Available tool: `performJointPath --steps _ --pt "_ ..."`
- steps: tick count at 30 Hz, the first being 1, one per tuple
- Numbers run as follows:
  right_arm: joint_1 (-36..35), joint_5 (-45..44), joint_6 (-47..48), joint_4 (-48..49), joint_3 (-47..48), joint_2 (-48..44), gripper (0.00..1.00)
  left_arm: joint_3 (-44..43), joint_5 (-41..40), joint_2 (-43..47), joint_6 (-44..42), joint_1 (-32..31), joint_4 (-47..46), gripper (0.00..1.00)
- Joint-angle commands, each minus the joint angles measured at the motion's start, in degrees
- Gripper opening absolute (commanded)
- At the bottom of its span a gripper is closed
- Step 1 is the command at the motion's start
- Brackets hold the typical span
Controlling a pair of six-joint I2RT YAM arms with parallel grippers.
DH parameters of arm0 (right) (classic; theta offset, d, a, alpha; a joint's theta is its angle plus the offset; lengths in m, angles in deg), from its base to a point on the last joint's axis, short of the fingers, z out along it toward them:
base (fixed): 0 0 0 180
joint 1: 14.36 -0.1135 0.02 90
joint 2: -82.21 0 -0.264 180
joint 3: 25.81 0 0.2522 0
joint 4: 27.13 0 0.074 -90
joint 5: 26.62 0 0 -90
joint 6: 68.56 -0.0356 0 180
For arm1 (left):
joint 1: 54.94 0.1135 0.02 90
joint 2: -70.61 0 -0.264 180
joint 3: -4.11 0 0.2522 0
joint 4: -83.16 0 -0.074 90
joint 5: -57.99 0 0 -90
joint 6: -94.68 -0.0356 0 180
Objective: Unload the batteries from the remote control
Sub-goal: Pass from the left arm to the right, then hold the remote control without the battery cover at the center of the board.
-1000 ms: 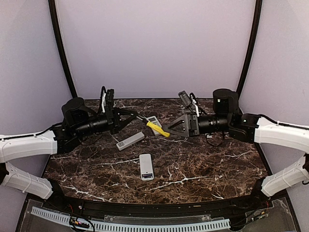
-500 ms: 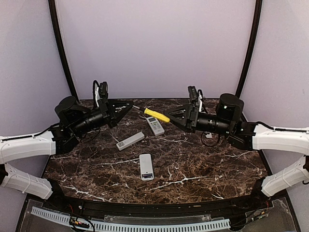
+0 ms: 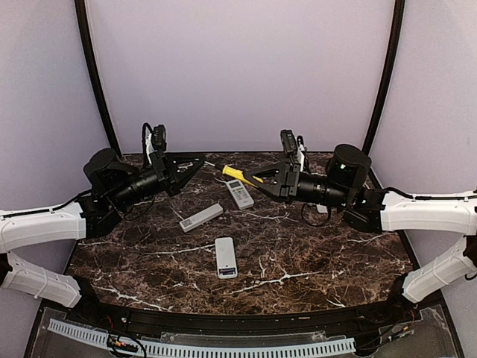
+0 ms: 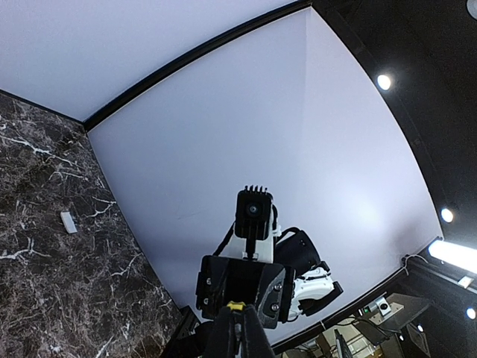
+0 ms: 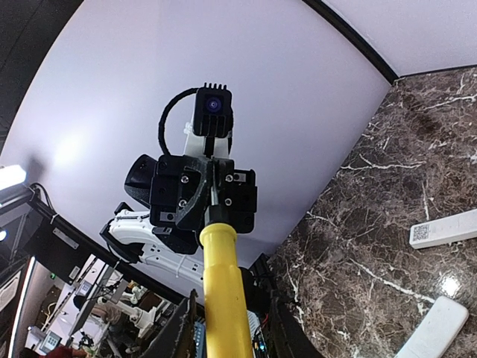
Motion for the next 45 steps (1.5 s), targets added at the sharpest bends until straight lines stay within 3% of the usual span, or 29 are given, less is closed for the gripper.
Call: performJointPath --steps 1,9,19,21,22,24,26,28,32,37,39,45 --pt "-0.8 1.8 0.1 4.1 2.0 1.3 0.29 0.4 1.1 1.0 0.3 0.2 -2.5 0.0" --pt "-1.0 2.2 0.1 4.5 1.9 1.5 0.27 0.2 1.9 0.5 0.6 0.3 -3.0 0.0" --pt "-1.1 1.6 0.0 4.6 1.3 1.3 0.0 -0.2 2.8 -0.3 0.4 0.3 -2.1 0.0" --pt "-1.0 0.6 0.2 4.1 0.8 0.7 0.0 -0.9 2.9 -0.2 -0.6 0.3 1.2 0.0" --pt "-1.1 0.0 0.4 3.6 0.5 0.2 0.0 -1.2 2.8 0.0 -1.9 0.3 2.9 0.03" --pt "-1.1 -1.6 1.4 1.5 0.0 -0.8 0.0 -2.7 1.7 0.8 -4.6 0.3 10.0 0.21" --pt "-1.0 -4.1 2.8 -2.4 -0.4 -2.5 0.0 -4.2 -0.7 1.9 -7.8 0.3 18.2 0.5" --pt "-1.0 -6.8 4.8 -7.0 -1.0 -3.7 0.0 -5.3 -4.4 2.9 -10.3 0.3 28.7 0.66" --pt "-0.9 -10.8 9.0 -18.3 -1.8 -5.3 0.0 -4.9 -11.6 4.2 -11.6 0.3 39.0 0.84" --pt "-0.8 -11.7 13.9 -31.0 -1.6 -6.8 0.0 -3.6 -14.6 4.2 -10.5 0.3 47.9 0.86" --pt "-0.9 -13.1 14.4 -34.4 -3.2 -8.3 0.0 -2.4 -15.2 3.9 -10.7 0.0 49.2 0.82" --pt "-2.6 -17.4 10.5 -37.9 -9.3 -11.6 0.0 -1.8 -20.8 -0.5 -10.5 -4.6 51.3 0.75"
